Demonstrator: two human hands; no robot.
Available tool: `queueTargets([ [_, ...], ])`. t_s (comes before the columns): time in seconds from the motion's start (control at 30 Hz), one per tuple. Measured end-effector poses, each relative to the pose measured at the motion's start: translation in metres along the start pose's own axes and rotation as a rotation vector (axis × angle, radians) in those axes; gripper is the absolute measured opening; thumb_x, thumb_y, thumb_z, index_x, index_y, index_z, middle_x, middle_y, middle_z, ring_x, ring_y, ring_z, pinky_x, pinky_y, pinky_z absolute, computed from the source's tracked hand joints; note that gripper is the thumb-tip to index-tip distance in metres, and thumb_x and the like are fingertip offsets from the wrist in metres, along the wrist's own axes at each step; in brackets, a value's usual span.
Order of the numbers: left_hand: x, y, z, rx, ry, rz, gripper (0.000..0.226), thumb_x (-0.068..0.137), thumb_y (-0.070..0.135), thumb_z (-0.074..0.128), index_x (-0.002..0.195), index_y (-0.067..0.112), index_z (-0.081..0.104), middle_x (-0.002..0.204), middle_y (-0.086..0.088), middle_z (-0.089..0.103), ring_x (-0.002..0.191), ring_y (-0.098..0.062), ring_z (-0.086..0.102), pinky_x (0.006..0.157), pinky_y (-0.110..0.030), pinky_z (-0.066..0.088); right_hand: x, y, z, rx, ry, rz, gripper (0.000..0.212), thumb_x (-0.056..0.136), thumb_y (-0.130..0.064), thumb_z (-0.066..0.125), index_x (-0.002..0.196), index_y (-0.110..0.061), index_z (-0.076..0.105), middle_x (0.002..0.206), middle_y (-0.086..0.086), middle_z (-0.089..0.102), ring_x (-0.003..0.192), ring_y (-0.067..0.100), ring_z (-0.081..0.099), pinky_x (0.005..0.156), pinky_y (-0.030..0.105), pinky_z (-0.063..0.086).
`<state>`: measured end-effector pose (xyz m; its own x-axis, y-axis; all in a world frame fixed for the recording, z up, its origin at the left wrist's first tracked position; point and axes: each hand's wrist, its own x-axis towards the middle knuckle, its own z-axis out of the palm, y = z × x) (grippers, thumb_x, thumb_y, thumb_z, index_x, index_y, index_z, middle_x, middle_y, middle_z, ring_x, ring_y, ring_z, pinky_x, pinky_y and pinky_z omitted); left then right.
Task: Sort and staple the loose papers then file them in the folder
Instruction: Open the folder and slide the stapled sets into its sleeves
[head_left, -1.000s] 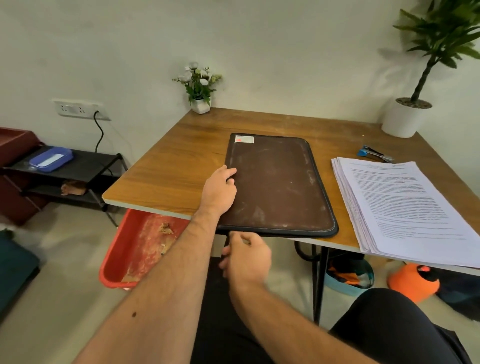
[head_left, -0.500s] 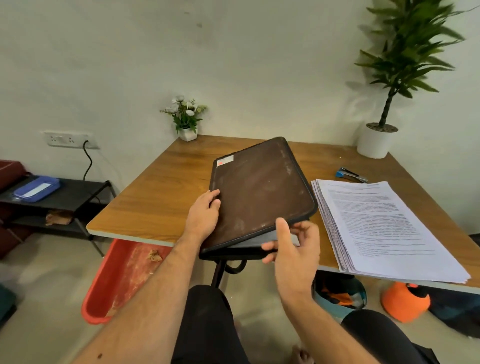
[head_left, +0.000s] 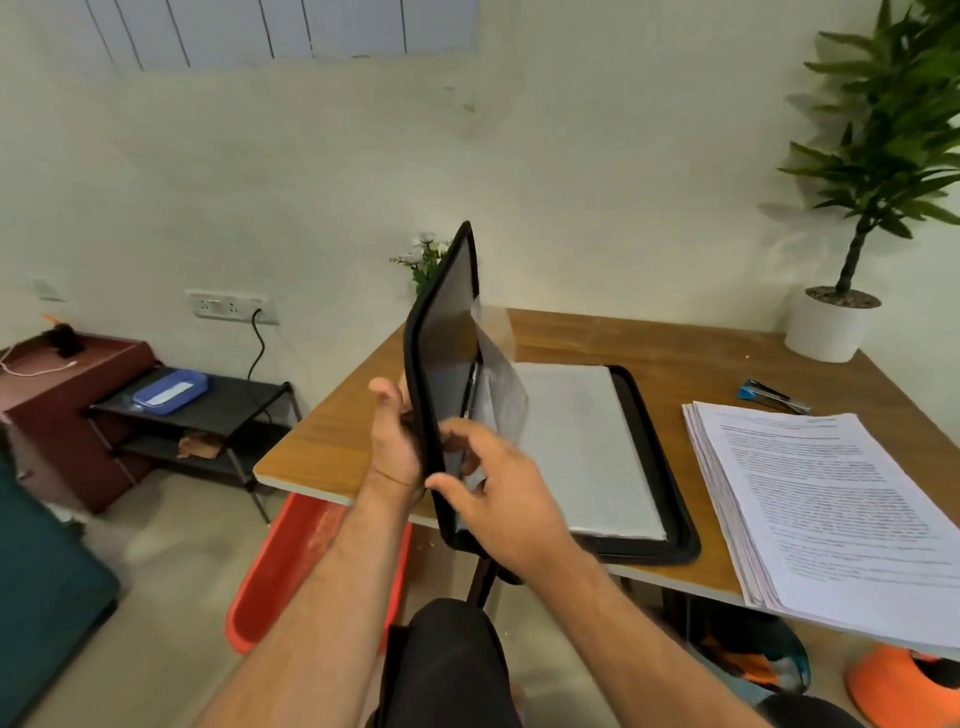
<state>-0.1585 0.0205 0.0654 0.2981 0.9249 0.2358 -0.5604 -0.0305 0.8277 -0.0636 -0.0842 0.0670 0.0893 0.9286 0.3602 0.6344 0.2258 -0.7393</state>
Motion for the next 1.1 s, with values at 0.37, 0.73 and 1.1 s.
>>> queueTargets([
  [0.37,-0.021,0.018,-0.018,0.379,0.486,0.145,0.011,0.093,0.018,0.070,0.100,0.026,0.066,0.098,0.009,0.071,0.109,-0.023,0.069,0.095,-0.039,0.055,0.007,0.013,0.018,-0.249,-0.130,-0.061,0.061,0.096,-0.026,0.061,0.150,-0.041,0.035,0.144,-0.003,0.053,0.128,0.019,0.049,0.107,0.031,0.040],
  [0.73,-0.003,-0.001,-0.080,0.121,0.815,0.001,0.051,0.094,0.017,0.071,0.138,0.010,0.046,0.118,0.003,0.061,0.117,-0.025,0.062,0.105,-0.043,0.051,-0.038,0.086,-0.038,-0.718,-0.060,0.044,0.062,0.091,-0.061,0.056,0.148,-0.039,0.041,0.154,-0.006,0.042,0.139,0.024,0.034,0.111,0.045,0.031],
  [1.1,0.019,-0.041,-0.070,0.079,0.897,-0.046,0.057,0.090,0.008,0.074,0.140,0.019,0.049,0.126,0.004,0.065,0.112,-0.021,0.066,0.103,-0.041,0.053,-0.037,0.121,-0.055,-0.685,0.008,0.122,0.041,0.095,-0.058,0.050,0.130,-0.041,0.063,0.138,-0.013,0.058,0.134,0.019,0.038,0.105,0.044,0.023],
])
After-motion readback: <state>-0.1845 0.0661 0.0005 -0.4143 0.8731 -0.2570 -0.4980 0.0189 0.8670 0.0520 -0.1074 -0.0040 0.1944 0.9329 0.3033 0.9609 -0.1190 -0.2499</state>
